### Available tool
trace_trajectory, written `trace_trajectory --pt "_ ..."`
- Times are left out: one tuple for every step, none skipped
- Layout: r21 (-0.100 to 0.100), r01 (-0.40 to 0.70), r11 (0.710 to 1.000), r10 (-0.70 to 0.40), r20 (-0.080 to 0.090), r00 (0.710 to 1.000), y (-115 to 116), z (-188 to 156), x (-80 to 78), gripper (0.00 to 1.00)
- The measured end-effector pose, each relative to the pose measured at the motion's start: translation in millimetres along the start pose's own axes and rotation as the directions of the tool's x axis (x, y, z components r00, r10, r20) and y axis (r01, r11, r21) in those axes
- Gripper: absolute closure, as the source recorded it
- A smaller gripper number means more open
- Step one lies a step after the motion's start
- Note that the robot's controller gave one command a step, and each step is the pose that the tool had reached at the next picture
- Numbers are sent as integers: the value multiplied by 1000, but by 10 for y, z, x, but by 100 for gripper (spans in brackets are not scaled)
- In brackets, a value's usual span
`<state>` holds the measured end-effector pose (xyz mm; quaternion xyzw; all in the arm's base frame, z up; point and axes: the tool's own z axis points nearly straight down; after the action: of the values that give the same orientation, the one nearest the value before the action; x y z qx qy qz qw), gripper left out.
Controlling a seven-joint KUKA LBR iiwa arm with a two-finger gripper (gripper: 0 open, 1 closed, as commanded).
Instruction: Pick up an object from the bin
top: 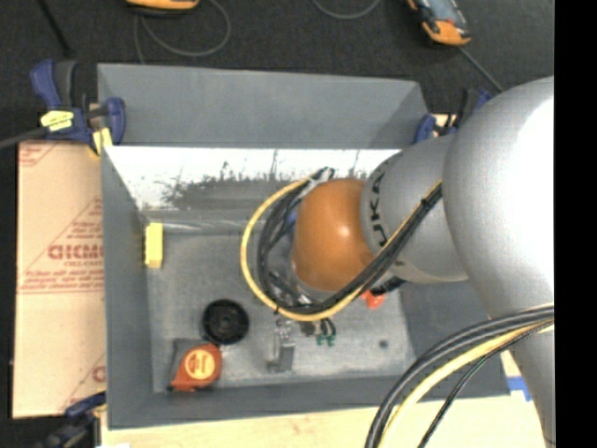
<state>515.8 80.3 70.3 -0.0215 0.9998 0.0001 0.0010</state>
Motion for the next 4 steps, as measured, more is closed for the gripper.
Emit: trace_trajectory --pt "0 0 1000 0 0 1000 1 0 0 0" --pt "0 -9 1000 9 0 1000 360 1 -249 0" --pt "0 167 986 -167 2 986 731 -20 -309 100" --pt "0 167 986 -167 2 986 731 -20 -309 100"
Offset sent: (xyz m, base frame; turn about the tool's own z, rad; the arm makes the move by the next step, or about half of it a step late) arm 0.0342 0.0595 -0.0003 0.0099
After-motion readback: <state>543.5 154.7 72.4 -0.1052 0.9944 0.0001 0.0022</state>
